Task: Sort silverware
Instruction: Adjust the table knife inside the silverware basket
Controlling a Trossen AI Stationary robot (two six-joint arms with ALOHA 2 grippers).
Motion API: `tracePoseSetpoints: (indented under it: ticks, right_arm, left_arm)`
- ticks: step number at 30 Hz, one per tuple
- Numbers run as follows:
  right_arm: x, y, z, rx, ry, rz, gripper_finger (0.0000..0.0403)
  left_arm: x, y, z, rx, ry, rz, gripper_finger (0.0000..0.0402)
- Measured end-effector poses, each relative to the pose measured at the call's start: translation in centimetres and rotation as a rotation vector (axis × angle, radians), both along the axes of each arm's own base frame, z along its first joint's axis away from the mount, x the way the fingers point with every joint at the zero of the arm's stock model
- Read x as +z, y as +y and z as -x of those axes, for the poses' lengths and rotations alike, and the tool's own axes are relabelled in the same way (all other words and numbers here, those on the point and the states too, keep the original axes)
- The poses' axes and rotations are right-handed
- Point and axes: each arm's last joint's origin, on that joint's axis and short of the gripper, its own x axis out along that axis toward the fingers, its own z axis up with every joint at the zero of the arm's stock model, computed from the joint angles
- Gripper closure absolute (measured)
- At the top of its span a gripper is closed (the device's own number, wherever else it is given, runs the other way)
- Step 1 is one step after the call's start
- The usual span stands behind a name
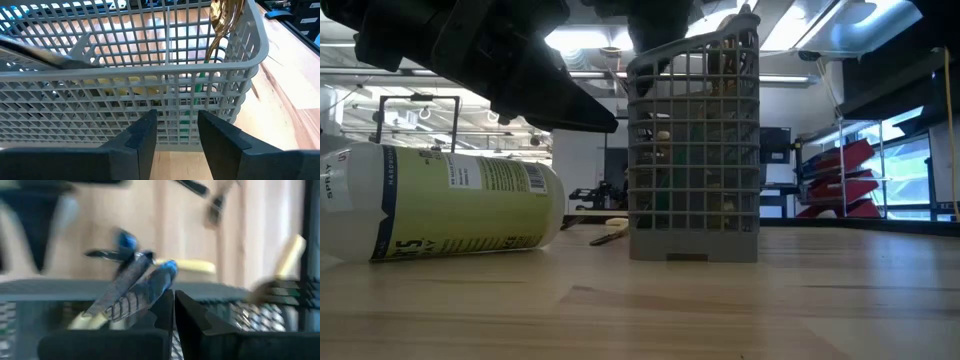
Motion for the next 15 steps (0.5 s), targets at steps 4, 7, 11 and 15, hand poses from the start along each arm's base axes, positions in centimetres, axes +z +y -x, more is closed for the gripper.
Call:
tracePoseSetpoints:
  ticks: [4,7,11,15]
  right_arm:
    - [0.3,0.8,0.2,0.025,0.003,0.015,0.0402]
    - [0.9,0.9,0.8,0.014,0.039,0.075,0.0402]
    - [2.6,1.2,1.9,-0.005,0.057,0.201,0.0402]
    - [5.1,2.5,3.1,0.013,0.010,0.256,0.0402]
  left_arm:
    - [0.0,0.0,0.0,-0.002,0.002,-0.015,0.0273]
    - [-0.1,0.2,0.0,0.020,0.010,-0.031,0.0273]
    - [-0.5,1.0,0.0,0.071,0.053,-0.061,0.0273]
    - [-0.8,2.6,-0.3,0.140,0.082,-0.074,0.0273]
